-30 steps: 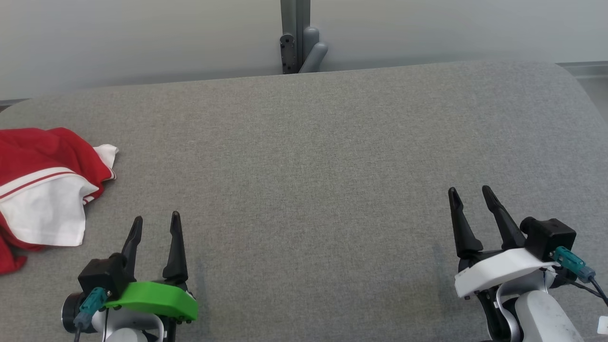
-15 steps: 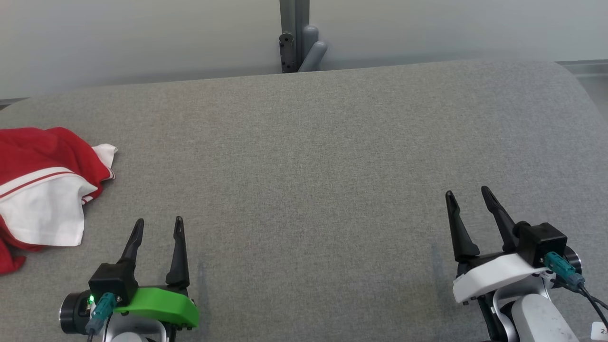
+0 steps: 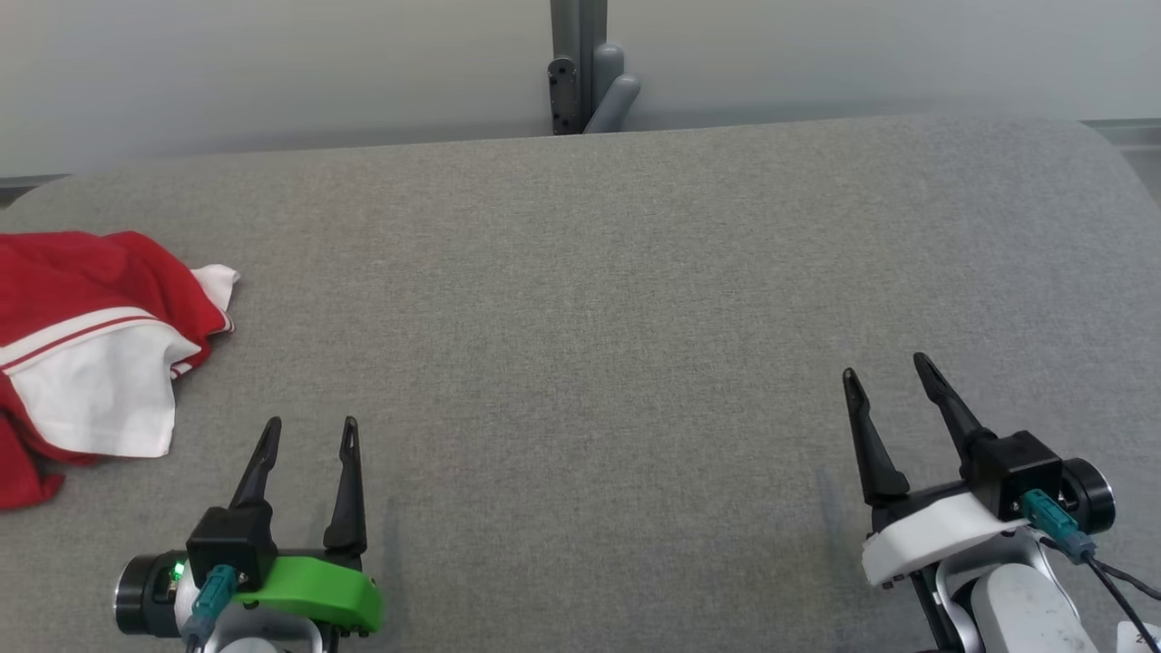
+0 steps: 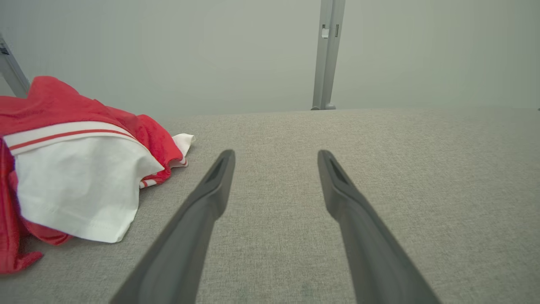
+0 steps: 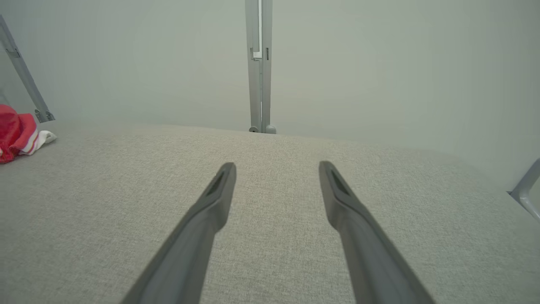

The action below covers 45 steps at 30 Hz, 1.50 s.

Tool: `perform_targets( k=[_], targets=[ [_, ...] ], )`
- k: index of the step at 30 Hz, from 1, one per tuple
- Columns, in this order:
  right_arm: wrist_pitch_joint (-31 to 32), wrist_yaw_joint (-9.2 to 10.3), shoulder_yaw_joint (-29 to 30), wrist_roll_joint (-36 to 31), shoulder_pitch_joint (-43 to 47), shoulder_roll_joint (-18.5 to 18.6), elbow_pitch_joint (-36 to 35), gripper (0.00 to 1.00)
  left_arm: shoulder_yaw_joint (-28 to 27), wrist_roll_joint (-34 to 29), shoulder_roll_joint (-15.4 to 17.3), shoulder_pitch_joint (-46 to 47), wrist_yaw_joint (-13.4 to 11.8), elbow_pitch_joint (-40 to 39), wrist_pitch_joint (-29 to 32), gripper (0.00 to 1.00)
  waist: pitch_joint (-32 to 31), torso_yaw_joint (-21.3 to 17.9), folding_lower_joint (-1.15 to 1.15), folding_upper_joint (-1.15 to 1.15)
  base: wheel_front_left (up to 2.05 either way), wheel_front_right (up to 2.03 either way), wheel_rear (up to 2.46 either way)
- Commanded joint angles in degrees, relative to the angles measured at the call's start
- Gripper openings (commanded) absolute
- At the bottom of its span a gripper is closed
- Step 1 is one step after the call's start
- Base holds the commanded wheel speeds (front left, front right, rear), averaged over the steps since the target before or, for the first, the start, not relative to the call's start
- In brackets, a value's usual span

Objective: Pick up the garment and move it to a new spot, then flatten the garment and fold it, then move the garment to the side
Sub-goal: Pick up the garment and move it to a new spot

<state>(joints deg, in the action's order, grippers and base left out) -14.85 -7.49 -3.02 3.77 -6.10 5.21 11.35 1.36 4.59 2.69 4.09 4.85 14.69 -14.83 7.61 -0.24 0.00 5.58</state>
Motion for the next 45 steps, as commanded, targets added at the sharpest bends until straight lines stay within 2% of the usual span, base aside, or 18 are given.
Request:
perform_targets(
  k=[1, 8, 21, 32, 40, 45],
  targets=[
    [-0.37, 0.00, -0.27, -0.63, 0.86, 0.03, -0.34, 1.00, -0.36, -0.43, 0.37, -1.03, -0.23, 0.09, -0.41, 1.00, 0.16, 1.49, 0.00, 0.00, 0.00, 0.00, 0.00],
    [-0.36, 0.00, -1.55, -0.07, 0.34, -0.18, -0.63, 1.00, -1.17, 0.56, 0.35, -0.65, -0.60, 0.46, -0.39, 1.00, 1.68, 8.81, 0.00, 0.00, 0.00, 0.00, 0.00],
    [-0.36, 0.01, -2.55, -0.99, -0.53, 0.17, 1.17, 1.00, -2.93, 3.64, 0.32, -1.92, -1.85, 2.68, -0.34, 1.00, 3.16, 30.20, 0.00, 0.00, 0.00, 0.00, 0.00],
    [-0.36, 0.02, -7.55, -0.02, -4.61, 0.57, 4.09, 1.00, -7.71, 8.02, 0.30, -5.15, -3.19, 1.25, -0.34, 1.00, 5.13, 31.99, 0.00, 0.00, 0.00, 0.00, 0.00],
    [-0.36, 0.02, -5.39, 1.97, -3.17, 1.72, 4.89, 1.00, -6.41, 7.07, 0.35, -0.45, 0.16, 5.01, -0.34, 1.00, 6.13, 31.41, 0.00, 0.00, 0.00, 0.00, 0.00],
    [-0.36, 0.02, -6.36, 1.29, -5.17, 3.72, 4.09, 1.00, -8.64, 7.27, 0.68, 6.81, 2.06, 8.68, -0.34, 1.00, 9.36, 27.67, 0.00, 0.00, 0.00, 0.00, 0.00]
  ],
)
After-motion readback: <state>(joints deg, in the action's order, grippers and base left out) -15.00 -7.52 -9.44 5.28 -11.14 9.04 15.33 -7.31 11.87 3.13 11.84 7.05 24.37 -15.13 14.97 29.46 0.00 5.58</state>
